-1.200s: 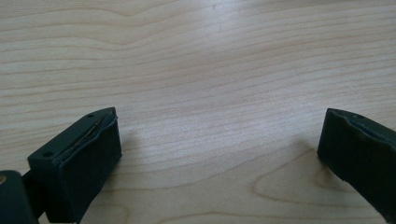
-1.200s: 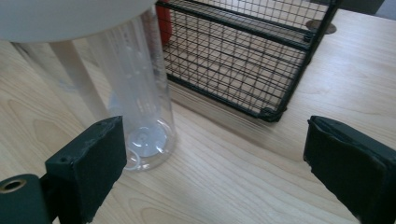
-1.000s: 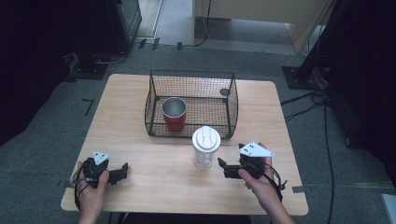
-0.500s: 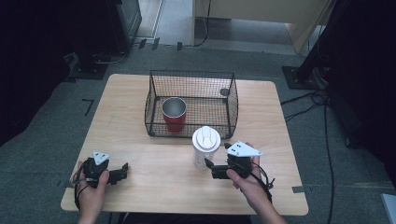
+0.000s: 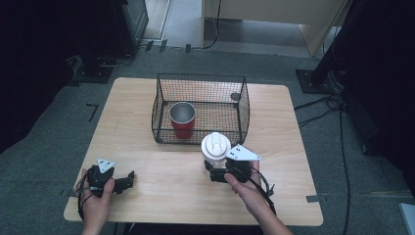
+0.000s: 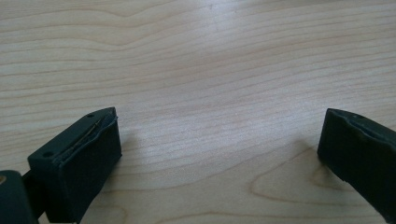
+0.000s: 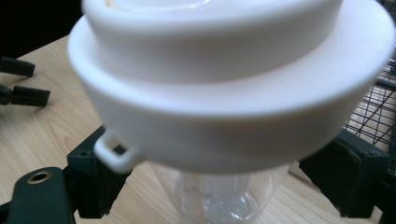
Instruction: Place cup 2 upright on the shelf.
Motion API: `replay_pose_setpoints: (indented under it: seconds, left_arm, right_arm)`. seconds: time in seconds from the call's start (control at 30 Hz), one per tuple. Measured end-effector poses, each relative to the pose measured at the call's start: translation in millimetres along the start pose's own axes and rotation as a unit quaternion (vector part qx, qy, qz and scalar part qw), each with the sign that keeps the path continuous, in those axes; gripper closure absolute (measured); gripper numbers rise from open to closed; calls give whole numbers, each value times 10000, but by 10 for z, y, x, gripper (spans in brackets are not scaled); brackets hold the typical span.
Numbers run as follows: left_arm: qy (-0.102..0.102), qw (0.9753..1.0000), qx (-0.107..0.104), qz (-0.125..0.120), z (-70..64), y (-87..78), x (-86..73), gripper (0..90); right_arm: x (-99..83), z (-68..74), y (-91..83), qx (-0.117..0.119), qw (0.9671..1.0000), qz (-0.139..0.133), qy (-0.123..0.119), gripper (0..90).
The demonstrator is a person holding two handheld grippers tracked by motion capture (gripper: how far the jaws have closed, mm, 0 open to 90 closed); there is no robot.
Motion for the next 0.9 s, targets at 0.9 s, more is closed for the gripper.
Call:
replay_pose_setpoints:
  seconds: [0.9]
  left_arm:
    - [32,10000,-17,-3,-7,1,0,0]
  right_arm:
    - [113,62,174,-189,9988,-412,170,132]
Point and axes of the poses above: each handheld gripper's, and its own axes: y roughly forward along the jaws, x roughly out of its top, z roughly to its left, the point moved 6 cm from there along y, roughly forward along the jaws, and after that the axes turned 11 degrees about z, right-handed, at the moved point
